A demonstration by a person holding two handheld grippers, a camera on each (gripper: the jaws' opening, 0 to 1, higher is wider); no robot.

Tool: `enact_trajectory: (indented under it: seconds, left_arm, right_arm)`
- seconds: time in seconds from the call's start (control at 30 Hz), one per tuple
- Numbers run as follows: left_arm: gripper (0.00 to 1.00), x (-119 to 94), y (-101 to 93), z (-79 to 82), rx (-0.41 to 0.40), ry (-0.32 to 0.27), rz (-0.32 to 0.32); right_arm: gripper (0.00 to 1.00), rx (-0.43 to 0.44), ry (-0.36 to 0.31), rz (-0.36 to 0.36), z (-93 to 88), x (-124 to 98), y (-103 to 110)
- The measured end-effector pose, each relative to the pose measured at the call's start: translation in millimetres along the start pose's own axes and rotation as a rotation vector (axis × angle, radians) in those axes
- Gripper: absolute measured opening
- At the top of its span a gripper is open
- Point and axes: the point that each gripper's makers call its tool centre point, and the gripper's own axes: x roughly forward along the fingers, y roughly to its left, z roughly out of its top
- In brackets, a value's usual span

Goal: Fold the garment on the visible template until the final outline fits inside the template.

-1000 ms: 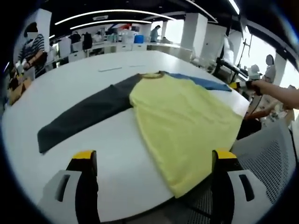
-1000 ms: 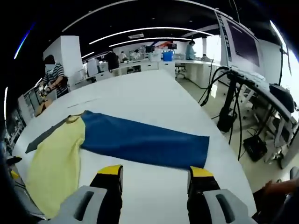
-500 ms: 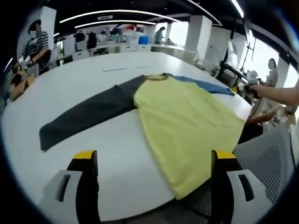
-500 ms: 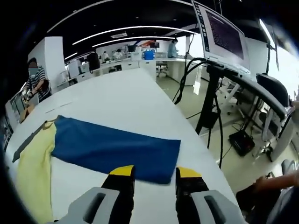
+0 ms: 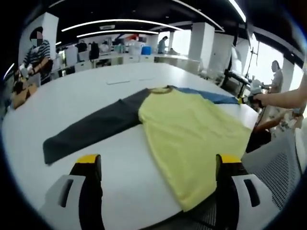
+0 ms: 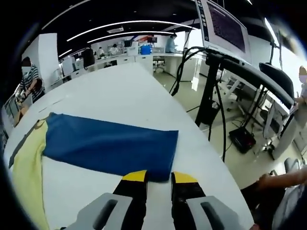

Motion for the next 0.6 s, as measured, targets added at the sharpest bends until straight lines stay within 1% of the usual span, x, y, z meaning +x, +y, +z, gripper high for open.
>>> enact_trajectory:
  seconds: [0.17,0.33,0.47,0.6]
  left_arm:
    - [0.94,-0.9,-0.8,1.1,0.009,-0.002,-0.004]
    - [0.94,-1.8,-0.6,0.7,0.013,-0.002,-0.005]
    - [0.95,-2.7,-3.2,0.8,0.018,-0.004,-0.017]
    - [0.96,-3.3,-4.9,2.3,0.024,-0.012,-0.024]
  right_arm:
    - [0.09,0.031,0.003,-0.026,0.1,1.8,-4.2]
    - [0.05,0.033,-0.002,-0.043,0.9,3.5,-3.8]
    - [0.01,0.054,-0.001,-0.039,2.1,4.5,-4.2]
    - [0.0,0.073,0.004,-0.035,2.8,5.0,-5.1]
